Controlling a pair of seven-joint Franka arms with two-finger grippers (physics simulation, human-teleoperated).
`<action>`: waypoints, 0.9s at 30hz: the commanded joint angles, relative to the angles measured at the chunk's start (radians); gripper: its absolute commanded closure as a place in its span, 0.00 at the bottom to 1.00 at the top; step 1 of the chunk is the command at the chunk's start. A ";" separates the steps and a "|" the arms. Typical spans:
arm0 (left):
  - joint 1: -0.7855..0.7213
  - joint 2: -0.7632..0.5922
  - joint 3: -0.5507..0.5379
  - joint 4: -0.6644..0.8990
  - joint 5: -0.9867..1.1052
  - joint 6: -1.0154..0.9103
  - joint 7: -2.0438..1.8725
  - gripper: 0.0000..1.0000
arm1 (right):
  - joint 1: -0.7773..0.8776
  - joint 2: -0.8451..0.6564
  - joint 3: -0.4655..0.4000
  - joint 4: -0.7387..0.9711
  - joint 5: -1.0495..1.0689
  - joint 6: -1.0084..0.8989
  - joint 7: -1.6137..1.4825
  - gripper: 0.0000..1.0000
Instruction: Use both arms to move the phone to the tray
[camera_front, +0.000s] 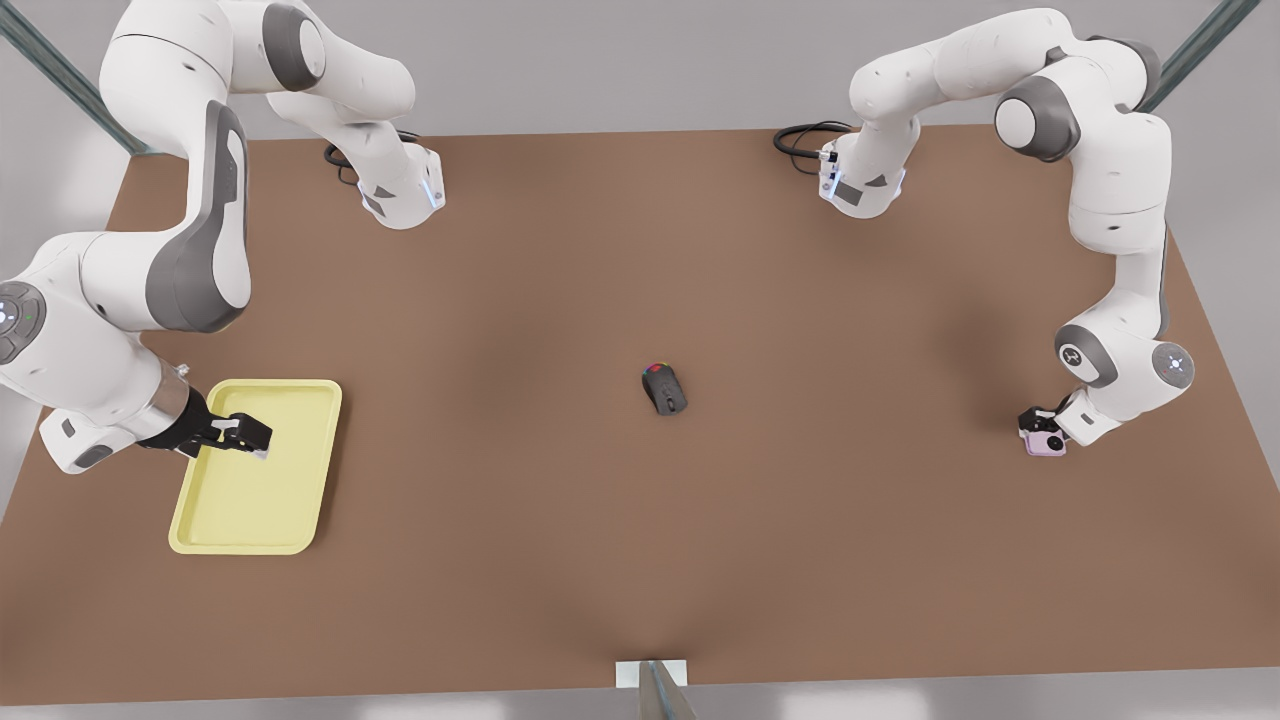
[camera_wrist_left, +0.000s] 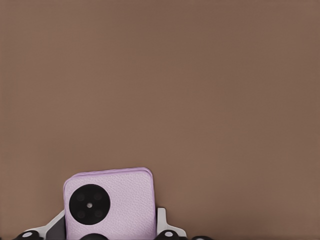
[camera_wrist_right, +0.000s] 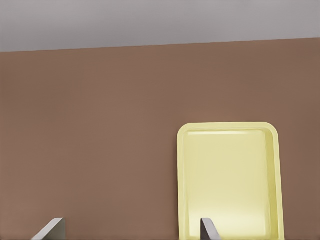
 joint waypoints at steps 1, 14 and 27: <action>-0.003 -0.001 0.000 0.000 -0.002 -0.003 -0.011 0.19 | 0.000 -0.001 0.001 0.000 0.001 0.000 -0.001 0.00; -0.489 -0.161 0.005 0.049 0.008 -0.294 -0.735 0.22 | 0.000 -0.001 -0.001 0.002 0.001 0.000 -0.001 0.00; -1.072 0.168 -0.017 0.703 0.008 -0.615 -1.689 0.21 | 0.000 -0.001 0.001 0.002 0.001 0.000 -0.001 0.00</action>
